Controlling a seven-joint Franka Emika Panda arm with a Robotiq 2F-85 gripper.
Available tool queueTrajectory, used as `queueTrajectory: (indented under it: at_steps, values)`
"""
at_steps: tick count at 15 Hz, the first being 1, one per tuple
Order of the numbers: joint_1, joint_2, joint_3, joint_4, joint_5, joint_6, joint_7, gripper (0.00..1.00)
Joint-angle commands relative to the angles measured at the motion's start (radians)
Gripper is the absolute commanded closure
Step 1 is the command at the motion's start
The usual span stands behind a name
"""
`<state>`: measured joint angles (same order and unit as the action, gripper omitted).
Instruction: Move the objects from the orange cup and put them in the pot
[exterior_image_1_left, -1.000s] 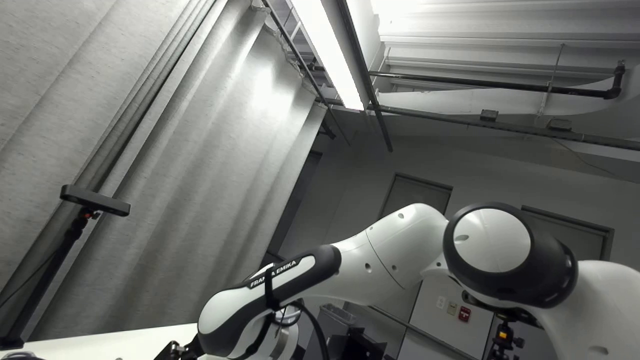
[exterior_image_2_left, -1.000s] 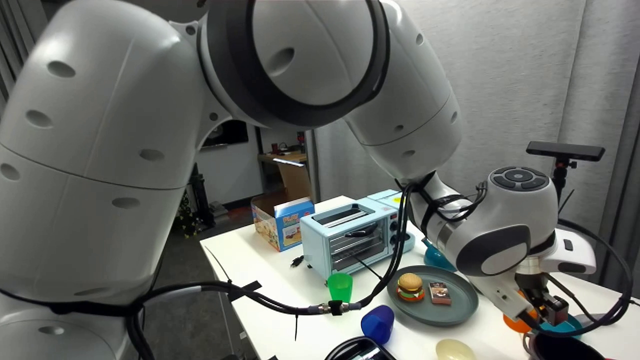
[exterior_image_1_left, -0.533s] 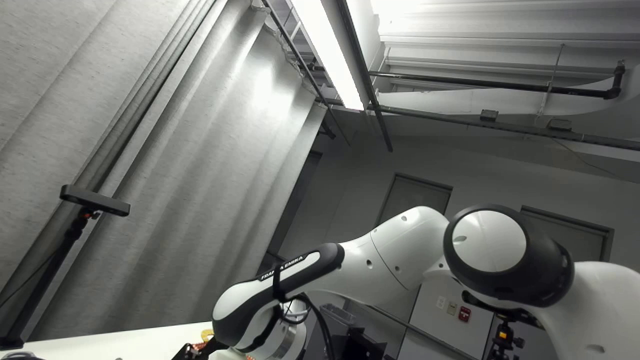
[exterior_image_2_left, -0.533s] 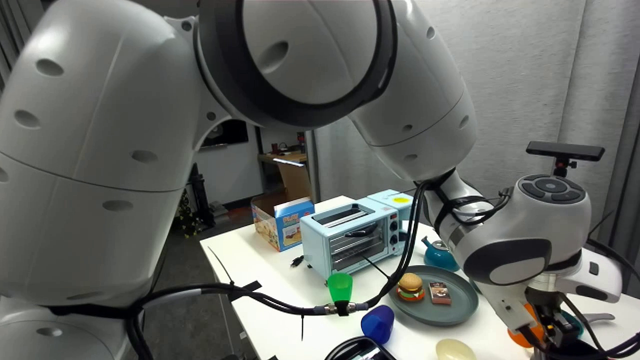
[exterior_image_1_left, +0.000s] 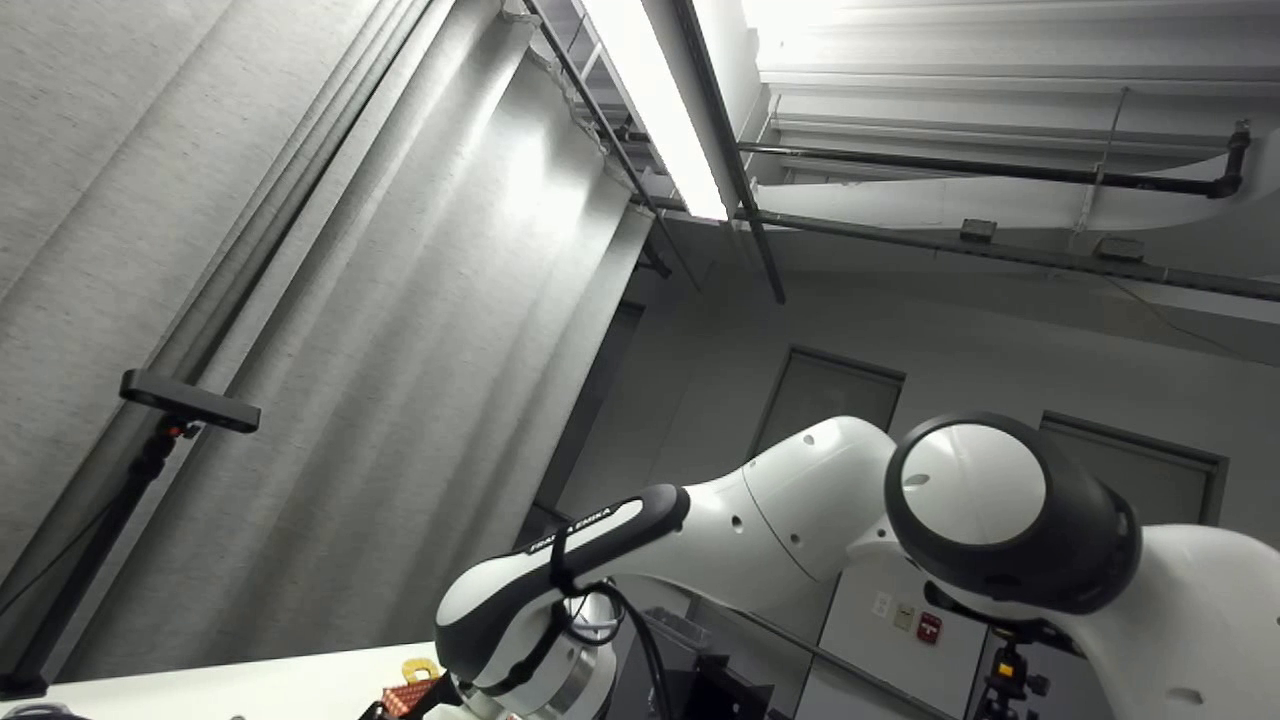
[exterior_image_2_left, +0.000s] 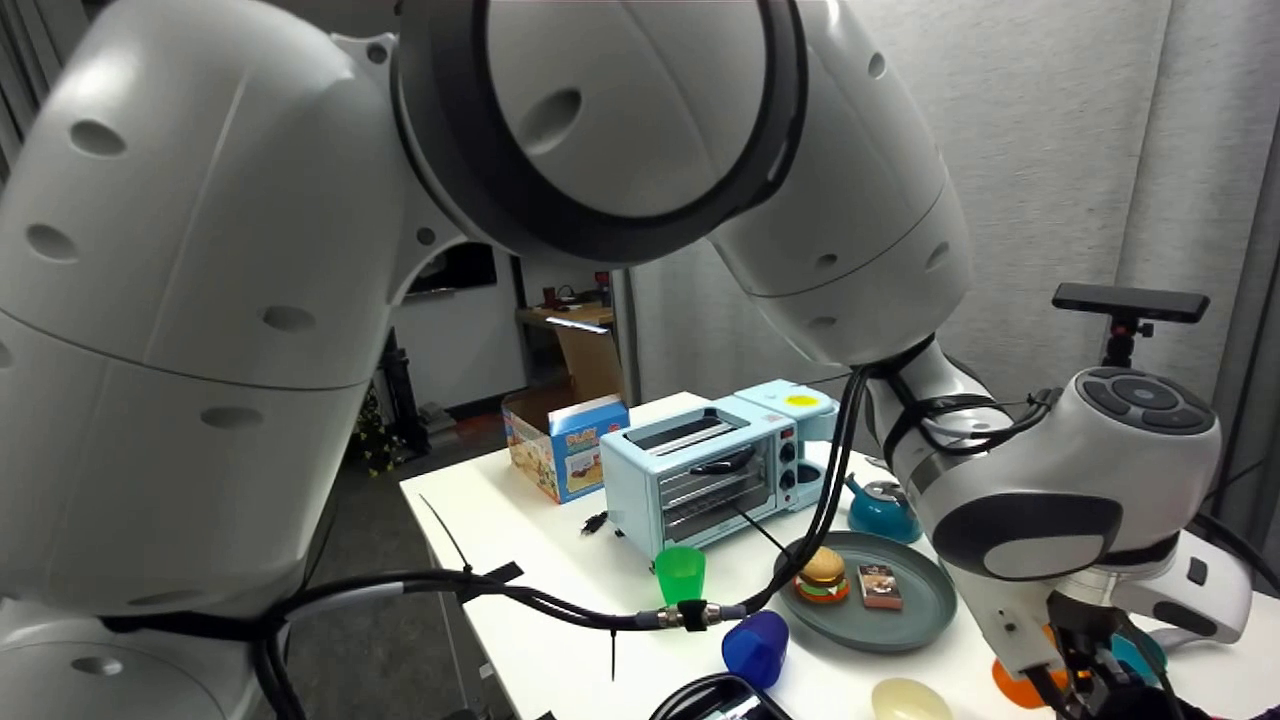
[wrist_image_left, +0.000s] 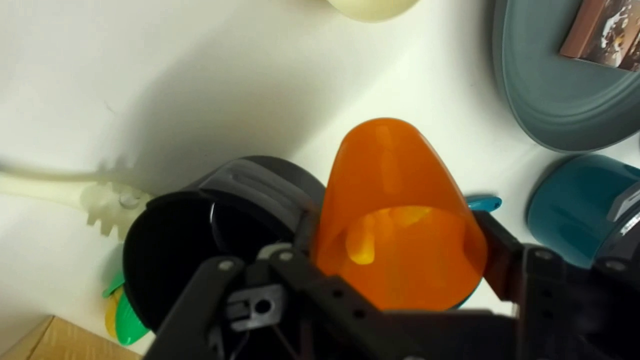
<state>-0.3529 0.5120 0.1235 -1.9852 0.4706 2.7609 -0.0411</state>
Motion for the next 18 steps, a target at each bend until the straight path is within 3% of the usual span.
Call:
queueTrajectory:
  at_steps: [1,8,12,18]
  values:
    - [-0.008,0.017,0.020,0.032,0.012,-0.056,-0.093,0.49]
    - [0.005,0.014,0.059,0.037,-0.024,-0.071,-0.294,0.49]
    - [0.001,0.007,0.077,0.052,-0.008,-0.077,-0.313,0.49]
    - [-0.009,-0.006,0.047,0.078,-0.010,-0.093,-0.283,0.49]
